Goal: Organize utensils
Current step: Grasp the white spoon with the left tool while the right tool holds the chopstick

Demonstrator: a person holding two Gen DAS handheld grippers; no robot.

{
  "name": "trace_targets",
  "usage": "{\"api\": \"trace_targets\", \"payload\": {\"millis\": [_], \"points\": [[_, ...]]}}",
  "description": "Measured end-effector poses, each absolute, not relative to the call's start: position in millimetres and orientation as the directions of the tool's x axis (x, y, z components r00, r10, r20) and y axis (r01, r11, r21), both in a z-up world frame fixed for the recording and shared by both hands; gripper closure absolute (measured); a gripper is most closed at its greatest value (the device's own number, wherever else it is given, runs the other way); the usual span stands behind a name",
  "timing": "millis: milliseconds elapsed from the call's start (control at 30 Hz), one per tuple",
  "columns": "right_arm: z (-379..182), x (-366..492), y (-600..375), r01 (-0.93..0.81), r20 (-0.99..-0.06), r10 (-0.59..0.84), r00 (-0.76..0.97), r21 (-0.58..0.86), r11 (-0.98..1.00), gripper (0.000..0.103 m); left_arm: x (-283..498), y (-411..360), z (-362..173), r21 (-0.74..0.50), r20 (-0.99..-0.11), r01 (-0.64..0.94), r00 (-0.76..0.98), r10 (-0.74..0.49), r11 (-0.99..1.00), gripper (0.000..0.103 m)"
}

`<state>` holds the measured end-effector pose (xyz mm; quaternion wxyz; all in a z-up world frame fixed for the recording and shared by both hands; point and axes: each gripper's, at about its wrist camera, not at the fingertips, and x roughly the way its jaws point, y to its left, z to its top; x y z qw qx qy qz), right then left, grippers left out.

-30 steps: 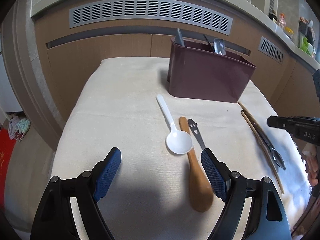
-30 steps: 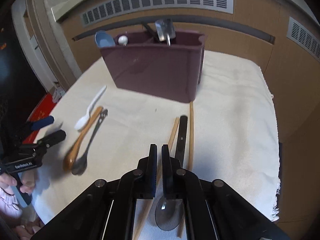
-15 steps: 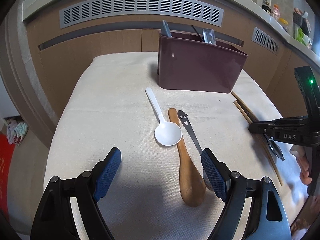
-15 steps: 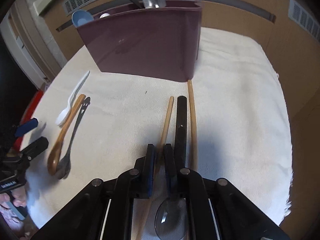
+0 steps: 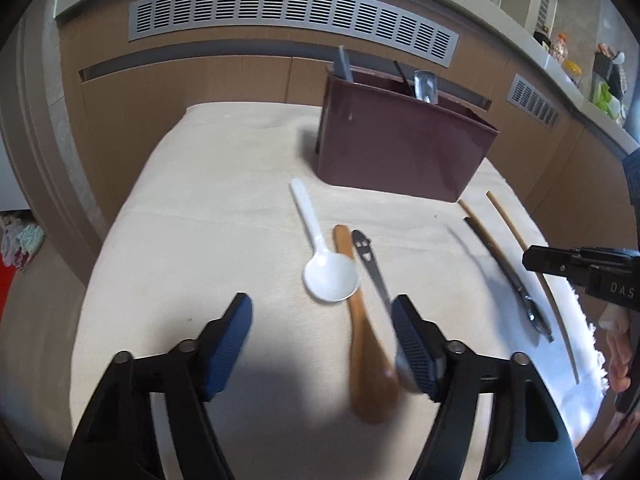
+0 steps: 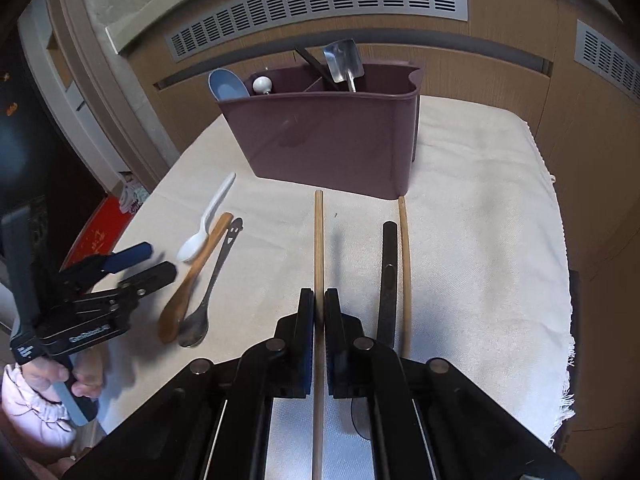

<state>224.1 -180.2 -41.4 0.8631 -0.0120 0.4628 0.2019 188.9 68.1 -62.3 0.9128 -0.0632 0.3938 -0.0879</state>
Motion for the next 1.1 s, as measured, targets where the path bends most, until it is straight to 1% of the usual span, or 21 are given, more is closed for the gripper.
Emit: {"api": "trace_targets", "payload": {"millis": [33, 133, 233, 300, 367, 400, 433, 467, 533, 600, 667, 700, 733, 800, 833, 900, 1100], "points": [[-41.6, 224.8, -178.1, -0.359, -0.802, 0.335, 0.494, 0.162, 0.919, 0.099, 191.6, 65.0, -63.1, -0.183, -0.711, 0.113, 0.671, -0.210, 0.977, 0.040], [-42.8, 223.5, -179.8, -0.358, -0.799, 0.318, 0.511, 0.139, 0.923, 0.098, 201.7, 55.3, -66.8, -0.169, -0.728, 0.094, 0.660, -0.188, 0.981, 0.040], [-44.0, 222.9, -181.5, -0.363, -0.801, 0.325, 0.503, 0.145, 0.921, 0.099, 220.0, 53.0, -63.0, -0.192, -0.732, 0.095, 0.650, -0.207, 0.977, 0.040], [-43.6, 221.6, -183.2, -0.364, -0.799, 0.327, 0.505, 0.147, 0.920, 0.099, 248.8, 57.1, -61.4, -0.237, -0.776, 0.092, 0.581, -0.245, 0.967, 0.040], [-42.9, 219.8, -184.9, -0.364, -0.795, 0.331, 0.509, 0.150, 0.919, 0.098, 270.5, 62.8, -61.7, -0.264, -0.812, 0.067, 0.523, -0.260, 0.962, 0.053], [-42.8, 219.6, -185.9, -0.363, -0.793, 0.334, 0.510, 0.154, 0.919, 0.098, 279.6, 64.9, -62.3, -0.275, -0.826, 0.062, 0.496, -0.269, 0.959, 0.063], [-42.8, 219.4, -186.3, -0.365, -0.792, 0.337, 0.509, 0.156, 0.918, 0.098, 289.3, 66.7, -62.8, -0.287, -0.838, 0.060, 0.468, -0.281, 0.956, 0.070], [-43.1, 220.0, -186.6, -0.367, -0.792, 0.339, 0.508, 0.157, 0.917, 0.098, 299.3, 67.8, -63.8, -0.288, -0.852, 0.055, 0.440, -0.283, 0.956, 0.072], [-44.1, 221.0, -186.1, -0.371, -0.793, 0.343, 0.504, 0.159, 0.915, 0.098, 314.8, 65.8, -65.8, -0.249, -0.878, 0.060, 0.407, -0.252, 0.967, 0.079], [-45.8, 222.3, -184.7, -0.375, -0.795, 0.345, 0.500, 0.161, 0.913, 0.098, 325.4, 62.1, -68.5, -0.218, -0.893, 0.068, 0.388, -0.227, 0.974, 0.082], [-47.9, 223.8, -183.7, -0.374, -0.798, 0.342, 0.497, 0.158, 0.914, 0.098, 334.1, 56.1, -67.6, -0.184, -0.903, 0.082, 0.380, -0.201, 0.980, 0.082], [-48.4, 224.4, -183.4, -0.372, -0.797, 0.341, 0.498, 0.159, 0.915, 0.098, 337.0, 54.2, -66.9, -0.170, -0.905, 0.084, 0.380, -0.189, 0.982, 0.086], [-48.5, 224.3, -183.4, -0.370, -0.795, 0.343, 0.500, 0.162, 0.915, 0.098, 338.8, 50.8, -66.9, -0.138, -0.907, 0.083, 0.389, -0.159, 0.987, 0.094], [-46.5, 221.5, -184.7, -0.366, -0.784, 0.346, 0.515, 0.164, 0.916, 0.098, 335.4, 45.1, -65.7, -0.102, -0.900, 0.104, 0.414, -0.136, 0.989, 0.094], [-44.7, 219.4, -185.6, -0.368, -0.777, 0.351, 0.524, 0.165, 0.915, 0.098, 330.2, 43.9, -64.5, -0.109, -0.895, 0.114, 0.422, -0.147, 0.988, 0.094], [-39.4, 214.4, -187.6, -0.371, -0.761, 0.358, 0.542, 0.166, 0.914, 0.098, 314.6, 45.1, -58.6, -0.170, -0.868, 0.127, 0.450, -0.209, 0.977, 0.094], [-17.8, 197.7, -187.8, -0.390, -0.712, 0.392, 0.582, 0.178, 0.903, 0.098, 244.4, 49.7, -17.8, -0.269, -0.705, 0.139, 0.645, -0.294, 0.953, 0.094]]}}
